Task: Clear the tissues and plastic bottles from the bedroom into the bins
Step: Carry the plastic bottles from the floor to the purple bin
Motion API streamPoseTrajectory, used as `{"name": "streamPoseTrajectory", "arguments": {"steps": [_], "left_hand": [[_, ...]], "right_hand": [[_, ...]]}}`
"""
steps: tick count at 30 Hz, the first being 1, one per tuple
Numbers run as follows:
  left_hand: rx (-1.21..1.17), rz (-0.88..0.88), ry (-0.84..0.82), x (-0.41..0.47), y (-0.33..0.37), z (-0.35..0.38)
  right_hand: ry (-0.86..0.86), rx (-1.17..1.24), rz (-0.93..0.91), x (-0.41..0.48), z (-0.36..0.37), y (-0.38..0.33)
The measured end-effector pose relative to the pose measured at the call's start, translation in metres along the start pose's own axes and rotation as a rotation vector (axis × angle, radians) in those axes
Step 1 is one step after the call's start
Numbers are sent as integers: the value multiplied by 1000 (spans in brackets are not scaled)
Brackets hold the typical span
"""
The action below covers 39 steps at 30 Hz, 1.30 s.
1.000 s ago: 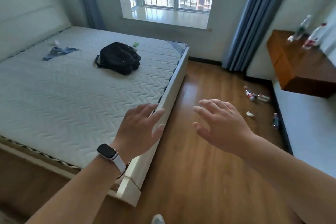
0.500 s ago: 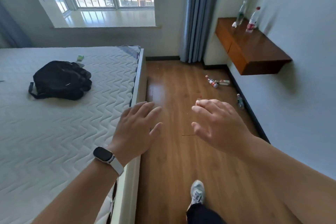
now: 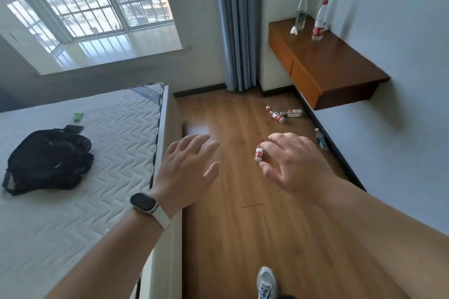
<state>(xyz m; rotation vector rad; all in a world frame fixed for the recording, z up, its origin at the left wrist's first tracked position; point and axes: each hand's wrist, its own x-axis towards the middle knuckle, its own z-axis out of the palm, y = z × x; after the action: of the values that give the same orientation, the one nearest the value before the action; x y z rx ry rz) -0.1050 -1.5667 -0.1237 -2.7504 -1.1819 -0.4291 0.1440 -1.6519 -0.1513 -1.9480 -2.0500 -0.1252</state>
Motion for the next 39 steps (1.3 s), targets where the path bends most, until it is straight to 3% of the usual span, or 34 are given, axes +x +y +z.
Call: {"name": "streamPoseTrajectory", "arguments": {"steps": [10,18,31,39], "left_hand": [[-74,170,-33,138,45,56],[-132,236,-82,219,48,112],[-244,194,-192,409,3,242],[-268,221,-223,509,-6,287]], "right_hand": [[59,-66,137,31,-11,124],[-18,-87,248,63,14,189],[-207,-116,353,217,68,314],[-201,-96,293,304,87,376]]}}
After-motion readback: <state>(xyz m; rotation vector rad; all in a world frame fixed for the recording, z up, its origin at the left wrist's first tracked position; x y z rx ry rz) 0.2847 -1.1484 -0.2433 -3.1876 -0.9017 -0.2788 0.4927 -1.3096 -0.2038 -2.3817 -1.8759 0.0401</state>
